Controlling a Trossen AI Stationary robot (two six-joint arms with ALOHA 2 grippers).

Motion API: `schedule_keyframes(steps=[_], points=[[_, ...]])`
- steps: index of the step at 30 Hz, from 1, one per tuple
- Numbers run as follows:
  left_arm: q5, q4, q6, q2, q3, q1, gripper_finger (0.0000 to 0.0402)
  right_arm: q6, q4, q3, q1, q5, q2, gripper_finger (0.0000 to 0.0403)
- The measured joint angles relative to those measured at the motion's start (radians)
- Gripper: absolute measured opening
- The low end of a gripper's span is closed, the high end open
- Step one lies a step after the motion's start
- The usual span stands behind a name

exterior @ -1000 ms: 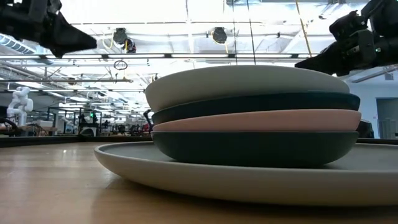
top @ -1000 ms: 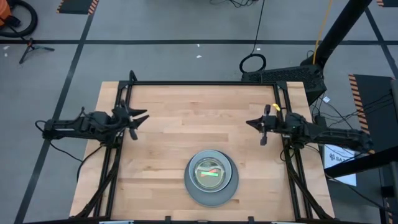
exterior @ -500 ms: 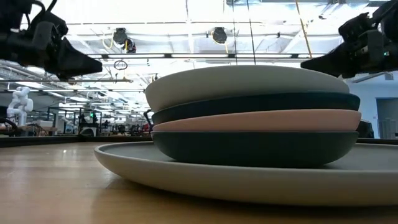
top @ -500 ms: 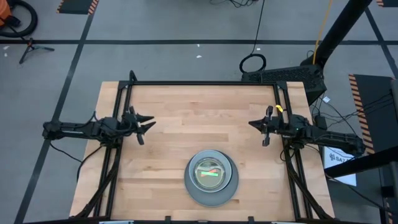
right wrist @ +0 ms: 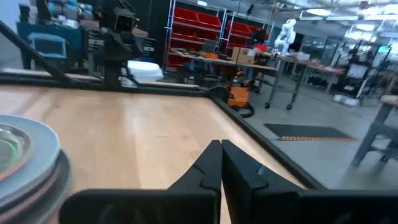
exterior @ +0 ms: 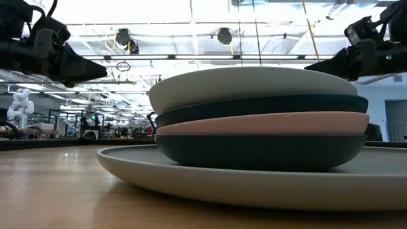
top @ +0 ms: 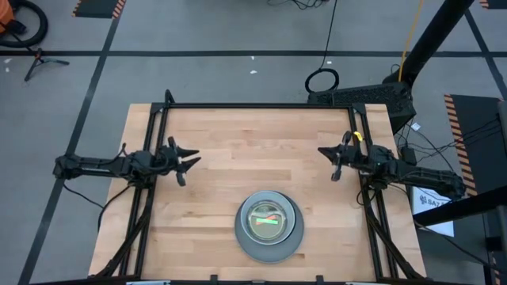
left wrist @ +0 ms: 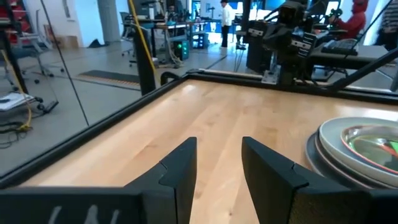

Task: Stack plastic plates
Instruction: Return to Home Position

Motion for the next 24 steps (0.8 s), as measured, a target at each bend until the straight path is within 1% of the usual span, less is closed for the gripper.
schedule_keyframes(steps=[2,6,9,16,24], points=[[-0.001,-0.001,-0.015,0.006,0.0,0.008,0.0132,-0.035,0.001,0.0,-0.001,0.004,0.0,0.0],[-0.003,-0.001,-0.006,0.006,0.0,0.02,0.0132,-0.045,0.0,0.0,0.0,0.0,0.0,0.0],[-0.003,-0.001,-0.047,0.006,0.0,0.02,0.0131,-0.045,0.001,-0.001,0.0,0.0,0.0,0.0],[-0.005,-0.002,0.015,0.006,0.0,0.02,0.0131,-0.045,0.0,-0.001,0.0,0.0,0.0,0.0],[-0.005,-0.002,0.015,0.006,0.0,0.02,0.0131,-0.045,0.0,-0.002,0.0,0.0,0.0,0.0]])
